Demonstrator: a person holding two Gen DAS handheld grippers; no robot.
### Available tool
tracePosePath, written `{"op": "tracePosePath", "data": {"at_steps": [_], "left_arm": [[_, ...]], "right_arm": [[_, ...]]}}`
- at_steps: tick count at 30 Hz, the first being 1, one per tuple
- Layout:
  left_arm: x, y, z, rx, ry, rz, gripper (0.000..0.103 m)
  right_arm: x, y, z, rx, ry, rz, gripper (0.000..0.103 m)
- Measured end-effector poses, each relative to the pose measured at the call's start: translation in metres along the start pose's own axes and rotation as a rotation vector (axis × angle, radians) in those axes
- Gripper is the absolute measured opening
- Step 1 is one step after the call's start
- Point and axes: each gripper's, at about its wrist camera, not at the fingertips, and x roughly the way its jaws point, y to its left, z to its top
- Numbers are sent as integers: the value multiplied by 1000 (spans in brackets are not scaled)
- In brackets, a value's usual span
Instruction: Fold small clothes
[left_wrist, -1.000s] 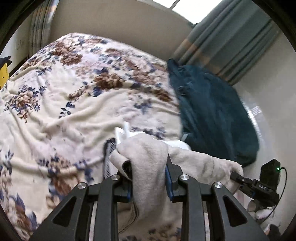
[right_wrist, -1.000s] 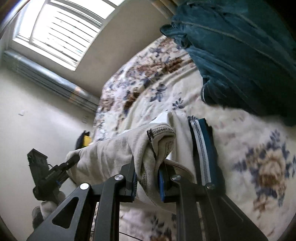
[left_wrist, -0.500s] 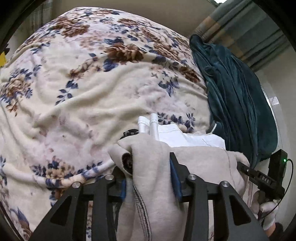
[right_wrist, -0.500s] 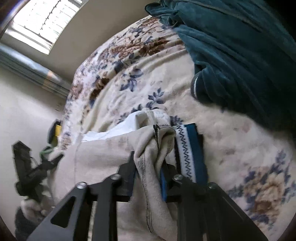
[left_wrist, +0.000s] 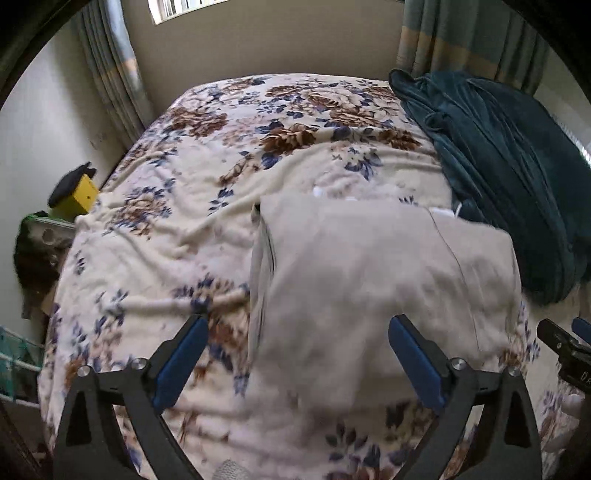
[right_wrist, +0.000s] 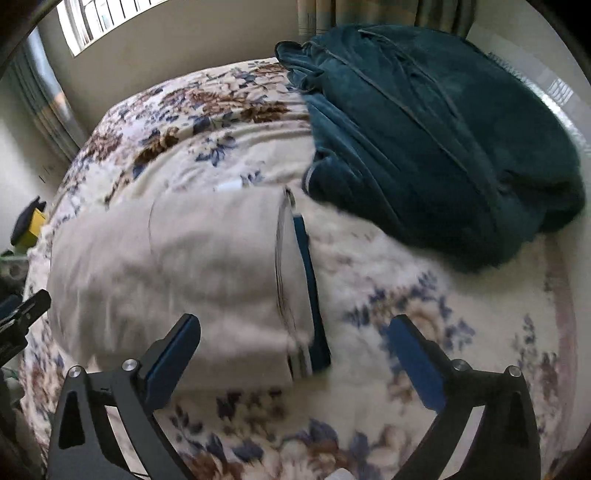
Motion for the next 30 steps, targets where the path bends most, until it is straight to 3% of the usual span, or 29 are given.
{"op": "tracePosePath", "data": {"at_steps": [10,22,30], "left_arm": [[-97,-8,-45,3,-56,33,100],[-292,-17,-93,20,-203,23,100],[-393,-20,-122,11,-291,7,100]], "right_arm": [[-114,-7,-65,-12,-88,-47,103],[-332,-27,-121,-28,-273,-26,103],[-467,-58,-167,-47,-386,6,103]]}}
